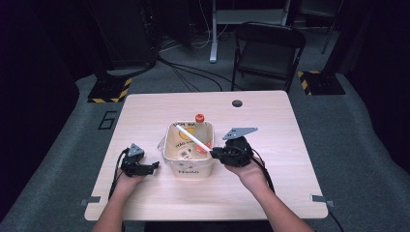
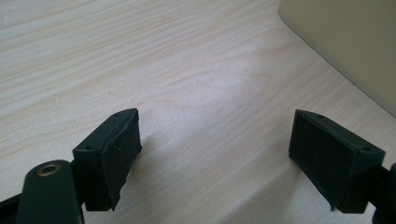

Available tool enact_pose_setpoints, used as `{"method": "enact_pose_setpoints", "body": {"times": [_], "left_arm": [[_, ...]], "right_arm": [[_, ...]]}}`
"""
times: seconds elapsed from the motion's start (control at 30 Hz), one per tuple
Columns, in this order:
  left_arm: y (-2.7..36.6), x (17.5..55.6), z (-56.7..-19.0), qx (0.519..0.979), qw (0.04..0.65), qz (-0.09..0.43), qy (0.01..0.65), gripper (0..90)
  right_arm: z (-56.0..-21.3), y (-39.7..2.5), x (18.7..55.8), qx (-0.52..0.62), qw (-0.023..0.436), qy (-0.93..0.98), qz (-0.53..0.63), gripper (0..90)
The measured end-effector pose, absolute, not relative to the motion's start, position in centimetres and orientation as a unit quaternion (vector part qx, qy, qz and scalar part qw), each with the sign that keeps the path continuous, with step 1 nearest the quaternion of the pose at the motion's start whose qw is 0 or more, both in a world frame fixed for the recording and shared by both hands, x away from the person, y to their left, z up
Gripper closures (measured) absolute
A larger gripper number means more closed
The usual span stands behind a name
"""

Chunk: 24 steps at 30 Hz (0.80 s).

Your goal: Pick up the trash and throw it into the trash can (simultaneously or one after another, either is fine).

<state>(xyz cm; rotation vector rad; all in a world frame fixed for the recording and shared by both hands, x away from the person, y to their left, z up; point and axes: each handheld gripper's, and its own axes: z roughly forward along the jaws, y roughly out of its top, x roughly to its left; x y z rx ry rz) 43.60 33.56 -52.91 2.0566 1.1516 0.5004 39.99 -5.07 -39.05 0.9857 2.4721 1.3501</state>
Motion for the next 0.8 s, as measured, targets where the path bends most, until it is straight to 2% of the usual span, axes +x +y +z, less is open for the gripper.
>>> {"method": "enact_pose_setpoints", "body": {"times": [0.57,0.7,0.8], "left_arm": [[33.6,43.6,-52.9,0.797,0.358,0.194,0.446,16.6],[33.6,43.6,-52.9,0.797,0.358,0.194,0.446,16.6],[33.6,43.6,-52.9,0.797,0.358,0.194,0.446,16.6]], "right_arm": [[-39.0,-3.9,40.2,0.335,0.098,0.821,0.453,78.0],[-38.9,-3.5,40.3,0.335,0.101,0.818,0.457,72.3],[-38.8,-3.2,40.4,0.333,0.1,0.812,0.468,62.6]]}}
